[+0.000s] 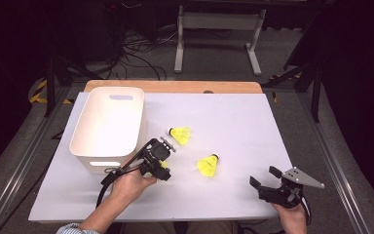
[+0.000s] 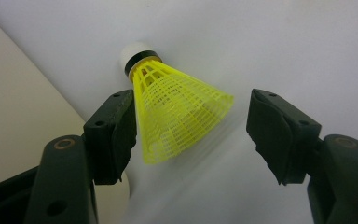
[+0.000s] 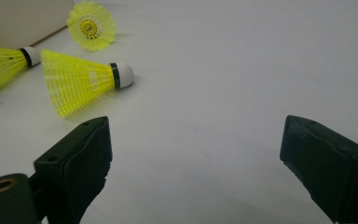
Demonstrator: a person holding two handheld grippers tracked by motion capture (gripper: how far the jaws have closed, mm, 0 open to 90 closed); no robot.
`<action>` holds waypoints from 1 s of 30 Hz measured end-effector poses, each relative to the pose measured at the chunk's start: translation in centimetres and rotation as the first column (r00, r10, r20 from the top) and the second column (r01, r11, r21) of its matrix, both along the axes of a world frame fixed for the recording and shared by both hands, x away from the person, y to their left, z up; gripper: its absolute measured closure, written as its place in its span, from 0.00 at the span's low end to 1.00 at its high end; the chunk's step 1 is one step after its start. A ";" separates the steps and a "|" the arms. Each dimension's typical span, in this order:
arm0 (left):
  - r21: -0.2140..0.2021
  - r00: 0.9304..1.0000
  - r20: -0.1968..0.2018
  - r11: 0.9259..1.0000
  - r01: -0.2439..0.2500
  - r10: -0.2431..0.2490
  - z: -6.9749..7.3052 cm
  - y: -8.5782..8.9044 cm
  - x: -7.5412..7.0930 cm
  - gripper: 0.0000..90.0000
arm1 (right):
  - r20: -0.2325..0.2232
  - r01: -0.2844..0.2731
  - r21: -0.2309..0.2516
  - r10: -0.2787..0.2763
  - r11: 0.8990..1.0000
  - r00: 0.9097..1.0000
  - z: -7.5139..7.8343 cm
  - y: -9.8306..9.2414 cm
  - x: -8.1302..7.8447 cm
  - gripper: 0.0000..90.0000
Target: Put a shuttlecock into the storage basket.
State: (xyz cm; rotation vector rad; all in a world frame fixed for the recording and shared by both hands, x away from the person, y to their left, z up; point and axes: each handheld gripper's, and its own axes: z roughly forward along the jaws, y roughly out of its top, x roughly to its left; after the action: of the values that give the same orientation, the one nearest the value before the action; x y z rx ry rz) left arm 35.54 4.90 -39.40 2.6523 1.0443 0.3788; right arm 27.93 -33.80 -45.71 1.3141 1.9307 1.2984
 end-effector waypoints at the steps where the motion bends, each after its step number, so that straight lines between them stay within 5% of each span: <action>1: 0.004 1.000 0.004 1.000 0.000 0.000 -0.1 0.0 0.0 0.38 | -0.001 0.000 0.000 0.000 1.000 1.000 0.0 0.0 0.0 0.11; 30: 0.079 1.000 -0.021 0.997 -0.013 0.015 -1.2 -0.1 0.8 0.52 | 0.002 0.003 0.005 -0.003 1.000 1.000 0.0 0.0 0.0 0.11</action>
State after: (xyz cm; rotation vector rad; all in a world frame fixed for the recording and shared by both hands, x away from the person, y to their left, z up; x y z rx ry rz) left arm 36.30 4.82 -40.63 2.7256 1.0762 0.4036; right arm 27.91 -33.84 -45.71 1.3169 1.9244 1.3031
